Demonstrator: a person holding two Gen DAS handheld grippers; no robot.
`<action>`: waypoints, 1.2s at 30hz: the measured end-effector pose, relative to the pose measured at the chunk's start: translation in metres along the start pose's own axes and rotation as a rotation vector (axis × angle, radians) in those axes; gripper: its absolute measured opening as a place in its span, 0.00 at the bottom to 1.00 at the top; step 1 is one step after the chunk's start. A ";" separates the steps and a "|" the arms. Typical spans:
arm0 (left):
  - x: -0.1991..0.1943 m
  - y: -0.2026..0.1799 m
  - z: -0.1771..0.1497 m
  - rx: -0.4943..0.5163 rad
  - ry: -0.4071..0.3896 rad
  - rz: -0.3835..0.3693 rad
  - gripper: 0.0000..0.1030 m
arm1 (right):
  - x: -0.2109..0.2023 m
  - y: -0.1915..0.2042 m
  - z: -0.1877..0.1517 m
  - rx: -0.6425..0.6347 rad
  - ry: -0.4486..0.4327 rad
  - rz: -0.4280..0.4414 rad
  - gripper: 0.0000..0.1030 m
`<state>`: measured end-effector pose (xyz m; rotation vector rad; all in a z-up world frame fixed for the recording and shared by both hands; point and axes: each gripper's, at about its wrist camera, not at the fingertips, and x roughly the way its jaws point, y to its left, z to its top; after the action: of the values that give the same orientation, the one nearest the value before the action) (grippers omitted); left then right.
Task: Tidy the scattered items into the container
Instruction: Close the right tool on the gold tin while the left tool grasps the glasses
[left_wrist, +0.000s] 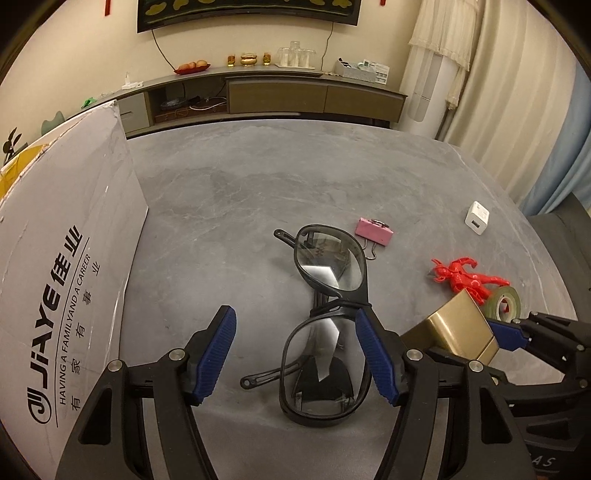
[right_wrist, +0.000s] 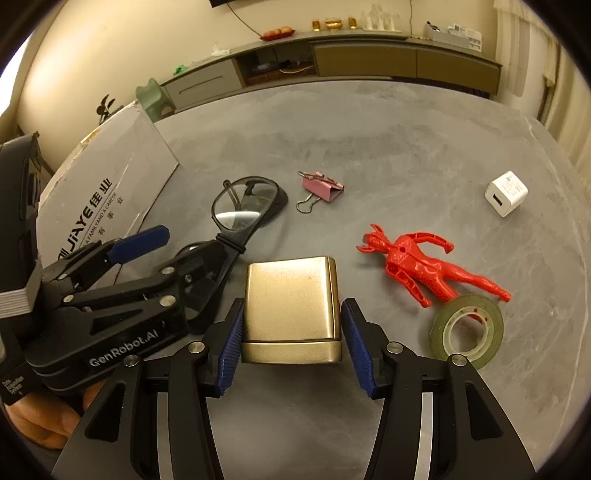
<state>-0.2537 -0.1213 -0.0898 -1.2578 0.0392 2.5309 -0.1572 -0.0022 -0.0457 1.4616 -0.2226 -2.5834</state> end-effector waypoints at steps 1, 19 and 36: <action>-0.001 0.000 0.000 -0.002 -0.002 -0.003 0.66 | 0.000 0.000 0.000 -0.001 0.001 0.000 0.54; 0.023 -0.013 0.004 0.036 0.069 -0.016 0.50 | 0.005 -0.009 -0.005 -0.007 0.022 -0.016 0.54; -0.015 -0.006 0.010 -0.028 -0.012 -0.032 0.50 | -0.022 0.002 0.003 -0.001 -0.051 0.019 0.50</action>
<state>-0.2512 -0.1179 -0.0708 -1.2439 -0.0190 2.5193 -0.1486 0.0003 -0.0254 1.3877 -0.2404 -2.6071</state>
